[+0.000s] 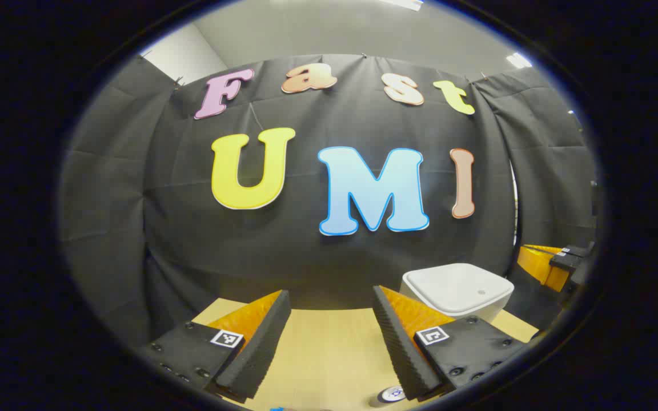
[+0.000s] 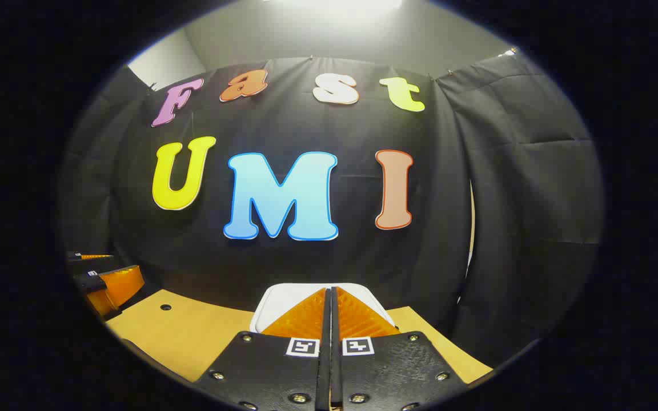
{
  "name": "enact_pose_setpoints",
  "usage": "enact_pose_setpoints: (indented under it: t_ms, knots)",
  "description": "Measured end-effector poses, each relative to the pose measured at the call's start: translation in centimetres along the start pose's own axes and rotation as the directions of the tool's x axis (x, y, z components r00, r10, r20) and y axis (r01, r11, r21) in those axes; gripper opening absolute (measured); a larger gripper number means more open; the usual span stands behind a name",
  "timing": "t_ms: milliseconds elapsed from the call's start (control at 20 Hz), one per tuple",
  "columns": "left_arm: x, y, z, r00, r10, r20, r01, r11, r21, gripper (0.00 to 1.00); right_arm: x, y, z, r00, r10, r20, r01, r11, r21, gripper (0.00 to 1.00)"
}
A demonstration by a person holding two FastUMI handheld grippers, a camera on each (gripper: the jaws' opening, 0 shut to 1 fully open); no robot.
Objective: Press the lid of the desktop garbage bin to open it, pick up the crumpled paper on the desktop and throw it into the bin, then pick up the pop can on the desktop and drop it into the bin, and finally close the garbage bin lid.
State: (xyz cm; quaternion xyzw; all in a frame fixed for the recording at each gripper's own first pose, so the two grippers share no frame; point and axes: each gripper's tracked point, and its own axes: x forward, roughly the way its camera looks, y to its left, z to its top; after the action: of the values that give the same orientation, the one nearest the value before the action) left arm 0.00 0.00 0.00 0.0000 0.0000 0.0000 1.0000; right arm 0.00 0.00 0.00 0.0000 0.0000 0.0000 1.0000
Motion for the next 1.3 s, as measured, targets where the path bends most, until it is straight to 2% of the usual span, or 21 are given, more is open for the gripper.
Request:
enact_pose_setpoints:
  t_ms: [650,1300]
  knots:
    - [2.2,-1.3,0.8,0.999,-0.052,0.006,0.052,0.998,0.044,0.95,2.3,0.6,-1.5,0.997,0.048,-0.068,-0.045,0.998,0.045,0.01]
    - [2.9,0.0,0.1,1.0,0.0,-0.023,0.001,1.0,0.023,0.94,4.2,1.6,-3.0,0.985,0.107,-0.135,-0.102,0.994,0.046,0.01]
